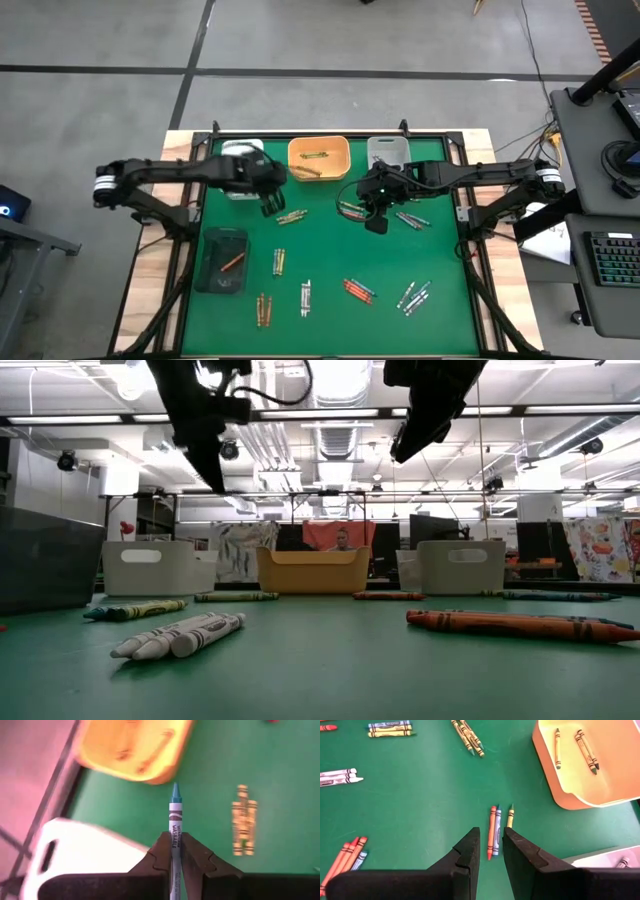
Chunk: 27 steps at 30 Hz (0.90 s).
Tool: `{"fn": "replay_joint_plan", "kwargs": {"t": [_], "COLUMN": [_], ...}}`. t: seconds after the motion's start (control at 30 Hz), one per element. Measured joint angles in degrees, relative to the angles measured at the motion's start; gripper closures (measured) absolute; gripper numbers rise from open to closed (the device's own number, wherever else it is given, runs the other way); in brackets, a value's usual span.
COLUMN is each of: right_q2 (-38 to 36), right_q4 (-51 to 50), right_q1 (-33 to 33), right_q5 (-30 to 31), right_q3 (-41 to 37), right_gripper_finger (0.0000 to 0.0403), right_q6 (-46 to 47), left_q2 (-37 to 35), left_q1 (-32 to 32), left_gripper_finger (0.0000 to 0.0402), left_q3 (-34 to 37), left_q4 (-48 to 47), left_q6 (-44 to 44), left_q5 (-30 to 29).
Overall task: Sort crayons
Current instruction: Put the blue crayon into the white bin
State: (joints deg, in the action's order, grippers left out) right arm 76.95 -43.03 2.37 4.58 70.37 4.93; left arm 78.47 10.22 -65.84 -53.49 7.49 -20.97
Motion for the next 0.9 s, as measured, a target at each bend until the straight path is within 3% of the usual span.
{"fn": "replay_joint_plan", "kwargs": {"t": [0.23,0.47,0.73,0.9], "right_q2": [0.02,0.00,0.00,0.00], "right_q4": [0.00,0.00,0.04,0.04], "right_q1": [-0.02,-0.02,0.00,0.00], "right_q5": [-0.02,-0.02,-0.02,-0.02], "right_q3": [-0.01,0.00,-0.02,-0.02], "right_gripper_finger": [0.0330,0.0330,0.0330,0.0330], "right_q6": [-0.44,-0.46,-0.68,-0.68], "left_q2": [-3.62,-2.15,2.53,7.21], "left_q1": [12.59,25.08,28.17,28.34], "left_gripper_finger": [0.0400,0.0400,0.0400,0.0400], "left_q3": [0.94,5.00,5.95,5.95], "left_q4": [-1.69,-1.70,-0.44,-0.35], "left_q6": [2.31,5.71,5.59,5.38], "left_q5": [0.08,4.23,3.04,-1.15]}}
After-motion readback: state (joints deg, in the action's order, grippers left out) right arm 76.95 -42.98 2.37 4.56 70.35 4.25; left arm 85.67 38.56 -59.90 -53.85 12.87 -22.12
